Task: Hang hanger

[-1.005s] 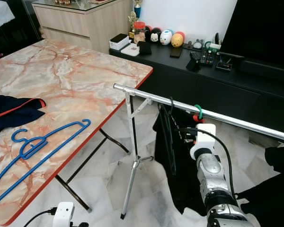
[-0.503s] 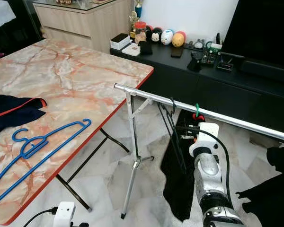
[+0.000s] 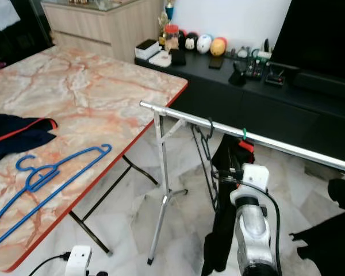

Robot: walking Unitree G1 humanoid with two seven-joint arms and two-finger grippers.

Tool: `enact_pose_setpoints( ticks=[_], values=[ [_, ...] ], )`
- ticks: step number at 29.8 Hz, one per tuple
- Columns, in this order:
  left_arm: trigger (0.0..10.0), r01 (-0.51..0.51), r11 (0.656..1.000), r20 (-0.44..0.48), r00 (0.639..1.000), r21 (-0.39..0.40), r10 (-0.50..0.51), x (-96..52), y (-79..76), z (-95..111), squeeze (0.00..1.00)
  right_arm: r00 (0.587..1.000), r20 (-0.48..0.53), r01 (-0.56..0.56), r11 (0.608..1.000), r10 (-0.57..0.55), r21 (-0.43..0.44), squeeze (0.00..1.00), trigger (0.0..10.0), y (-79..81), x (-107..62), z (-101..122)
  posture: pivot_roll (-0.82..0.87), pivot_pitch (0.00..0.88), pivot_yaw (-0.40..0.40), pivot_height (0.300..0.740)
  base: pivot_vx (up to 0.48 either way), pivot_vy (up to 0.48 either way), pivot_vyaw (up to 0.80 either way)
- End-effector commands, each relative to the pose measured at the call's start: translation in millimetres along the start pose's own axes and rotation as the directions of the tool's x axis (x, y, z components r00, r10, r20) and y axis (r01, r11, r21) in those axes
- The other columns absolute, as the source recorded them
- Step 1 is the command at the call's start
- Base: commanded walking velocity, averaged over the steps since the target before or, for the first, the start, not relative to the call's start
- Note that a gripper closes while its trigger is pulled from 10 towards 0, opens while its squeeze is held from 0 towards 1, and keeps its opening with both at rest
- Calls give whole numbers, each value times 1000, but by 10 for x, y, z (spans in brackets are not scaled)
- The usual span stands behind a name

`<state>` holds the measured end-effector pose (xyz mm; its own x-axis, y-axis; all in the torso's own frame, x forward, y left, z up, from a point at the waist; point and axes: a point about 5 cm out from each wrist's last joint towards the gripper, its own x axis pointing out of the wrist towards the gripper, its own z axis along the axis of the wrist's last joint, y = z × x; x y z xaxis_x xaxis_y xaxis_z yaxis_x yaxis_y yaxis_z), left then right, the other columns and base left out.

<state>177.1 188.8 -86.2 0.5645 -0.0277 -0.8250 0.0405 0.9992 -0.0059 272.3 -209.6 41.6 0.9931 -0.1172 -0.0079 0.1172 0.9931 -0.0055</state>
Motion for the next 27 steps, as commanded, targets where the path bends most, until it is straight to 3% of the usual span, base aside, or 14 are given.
enact_pose_setpoints(
  ticks=[1, 10, 18, 19, 27],
  values=[
    [10000, -2, 1000, -20, 1000, 13, 2, -7, 16, -38, 0, 1000, -29, 10, 1000, -10, -4, 0, 0, -2, -81, -76, -2, 7, 22, 740, 0, 0, 0],
    [10000, -2, 1000, -18, 1000, 20, 3, -8, 28, -33, 0, 998, -39, 50, 999, -50, 6, 0, 0, -11, -154, -114, 1, 5, 27, 740, 0, 0, 0],
    [10000, -5, 1000, -17, 1000, 23, 5, -9, 34, -31, 0, 998, -26, 49, 999, -48, 4, 0, 0, 3, -49, -36, 2, 1, 30, 740, 0, 0, 0],
    [10000, -4, 1000, -17, 1000, 23, 5, -8, 32, -31, 0, 999, -27, 34, 999, -34, -5, 0, 10000, 10, -1, -8, 2, 0, 29, 740, 0, 0, 0],
    [10000, -3, 1000, -18, 1000, 22, 4, -8, 25, -34, 0, 992, -117, 33, 998, -39, -54, 0, 10000, -14, 206, 9, 6, 0, 27, 740, 0, 0, 0]
  ],
)
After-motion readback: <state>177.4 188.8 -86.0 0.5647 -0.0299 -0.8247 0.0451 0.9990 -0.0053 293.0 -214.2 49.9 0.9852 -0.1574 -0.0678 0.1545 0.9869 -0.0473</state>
